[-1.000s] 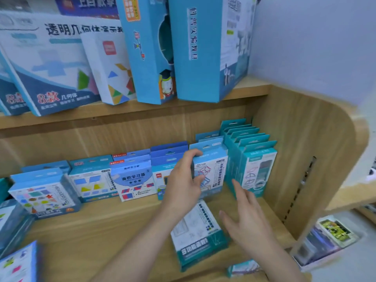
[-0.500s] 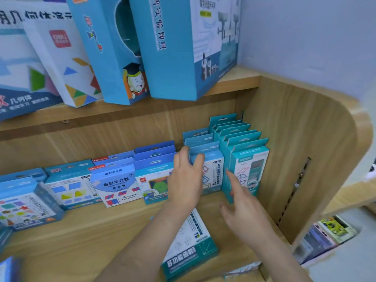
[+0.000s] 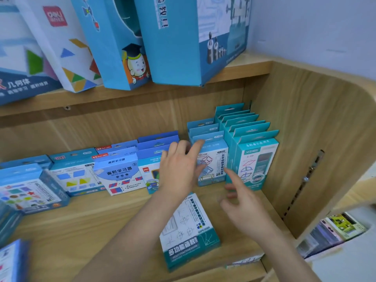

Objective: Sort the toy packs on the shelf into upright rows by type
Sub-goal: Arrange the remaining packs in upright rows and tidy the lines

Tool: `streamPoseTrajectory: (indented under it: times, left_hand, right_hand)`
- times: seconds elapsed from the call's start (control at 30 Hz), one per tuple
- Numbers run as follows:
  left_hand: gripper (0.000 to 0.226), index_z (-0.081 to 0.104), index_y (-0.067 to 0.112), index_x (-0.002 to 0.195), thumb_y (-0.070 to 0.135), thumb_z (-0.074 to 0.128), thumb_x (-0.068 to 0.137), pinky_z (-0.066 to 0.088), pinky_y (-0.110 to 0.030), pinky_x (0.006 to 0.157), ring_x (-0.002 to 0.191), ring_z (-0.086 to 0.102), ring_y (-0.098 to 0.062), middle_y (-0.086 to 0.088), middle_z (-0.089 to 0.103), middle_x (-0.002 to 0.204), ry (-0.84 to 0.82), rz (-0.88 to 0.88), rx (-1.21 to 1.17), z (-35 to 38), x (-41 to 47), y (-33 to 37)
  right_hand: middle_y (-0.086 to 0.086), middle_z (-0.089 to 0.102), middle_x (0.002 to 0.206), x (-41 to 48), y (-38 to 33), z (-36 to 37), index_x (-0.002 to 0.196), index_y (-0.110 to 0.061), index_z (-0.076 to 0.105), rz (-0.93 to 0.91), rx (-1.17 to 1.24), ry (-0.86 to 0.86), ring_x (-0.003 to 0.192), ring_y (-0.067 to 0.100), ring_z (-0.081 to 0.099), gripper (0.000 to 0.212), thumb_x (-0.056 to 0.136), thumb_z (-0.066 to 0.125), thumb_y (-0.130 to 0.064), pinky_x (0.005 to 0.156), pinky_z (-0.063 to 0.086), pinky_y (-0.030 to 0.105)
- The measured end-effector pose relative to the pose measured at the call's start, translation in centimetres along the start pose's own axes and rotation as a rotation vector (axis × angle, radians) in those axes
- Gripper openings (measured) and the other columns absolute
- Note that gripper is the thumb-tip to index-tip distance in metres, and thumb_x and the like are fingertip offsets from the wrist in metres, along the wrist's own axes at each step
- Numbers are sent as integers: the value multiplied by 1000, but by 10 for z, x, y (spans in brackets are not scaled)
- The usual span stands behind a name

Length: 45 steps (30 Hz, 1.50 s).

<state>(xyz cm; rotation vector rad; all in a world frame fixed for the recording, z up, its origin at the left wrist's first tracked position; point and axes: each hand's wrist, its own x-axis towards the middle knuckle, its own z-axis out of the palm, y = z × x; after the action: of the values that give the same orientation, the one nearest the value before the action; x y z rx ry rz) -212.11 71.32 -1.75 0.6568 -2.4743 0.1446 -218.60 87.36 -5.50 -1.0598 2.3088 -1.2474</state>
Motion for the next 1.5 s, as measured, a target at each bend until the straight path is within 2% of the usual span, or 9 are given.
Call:
streamPoseTrajectory:
  times: [0.2, 0.3, 0.4, 0.5, 0.7, 0.83, 1.1, 1.33, 1.5]
  left_hand:
    - [21, 60, 35, 109, 41, 56, 89, 42, -28, 78, 99, 55, -14, 12, 63, 99, -333, -191, -202, -39, -81, -33]
    - [52, 48, 39, 128, 63, 51, 82, 33, -24, 95, 121, 36, -11, 11, 48, 128, -513, -257, -189, -40, -123, -35]
    - [91, 21, 39, 145, 78, 50, 68, 14, -24, 113, 140, 3, -10, 12, 8, 155, -649, -208, -281, -38, -150, -21]
    - [92, 6, 41, 147, 71, 55, 75, 6, -22, 115, 142, -12, -7, 17, -12, 156, -628, -185, -234, -34, -158, -12]
    - [101, 14, 43, 146, 85, 16, 54, 7, -33, 116, 145, 5, -11, 16, 4, 157, -594, -122, -181, -34, -150, -11]
    - [64, 29, 35, 143, 59, 48, 86, 16, -13, 106, 136, 25, -2, 17, 28, 150, -391, -59, -432, -31, -103, 21]
    - [38, 45, 25, 120, 35, 63, 88, 52, -31, 86, 101, 59, -7, 7, 62, 111, -266, -294, -897, 19, -17, 83]
    - [29, 52, 27, 100, 42, 69, 82, 55, -34, 67, 70, 63, -5, 9, 64, 76, -182, -419, -938, 33, -14, 87]
    - [22, 56, 25, 96, 39, 67, 83, 53, -21, 62, 69, 60, 2, 13, 63, 76, -150, -392, -967, 35, -18, 88]
  right_hand:
    - [-12, 56, 110, -11, 2, 2, 132, -37, 47, 4, -4, -205, 99, 1, 56, 50, 86, 65, -30, 95, 47, 29]
    - [-14, 53, 112, -16, -2, 7, 134, -37, 43, -5, -47, -283, 105, 5, 55, 52, 87, 64, -31, 96, 44, 25]
    - [-27, 48, 97, -19, -5, 15, 133, -36, 44, -43, -65, -325, 105, 4, 54, 52, 86, 65, -26, 93, 43, 22]
    - [-16, 57, 101, -16, 0, 11, 124, -32, 53, -23, -61, -54, 95, 7, 57, 43, 85, 66, -23, 88, 48, 29]
    - [1, 58, 90, -9, 8, -15, 89, -18, 60, -147, -351, 443, 85, 21, 56, 10, 82, 64, -24, 68, 44, 29]
    - [10, 52, 107, -10, 14, -20, 107, -14, 55, -131, -354, 566, 99, 29, 52, 31, 80, 68, -19, 76, 40, 31]
    - [10, 38, 140, -1, 7, -38, 139, -16, 33, -199, -349, 542, 125, 27, 43, 57, 87, 57, -14, 95, 46, 41]
    - [15, 36, 143, 2, 5, -44, 142, -15, 35, -228, -430, 534, 129, 32, 39, 59, 87, 56, -14, 102, 41, 41]
    - [15, 35, 144, 1, 4, -42, 143, -15, 36, -229, -525, 536, 130, 33, 37, 59, 87, 57, -18, 98, 44, 41]
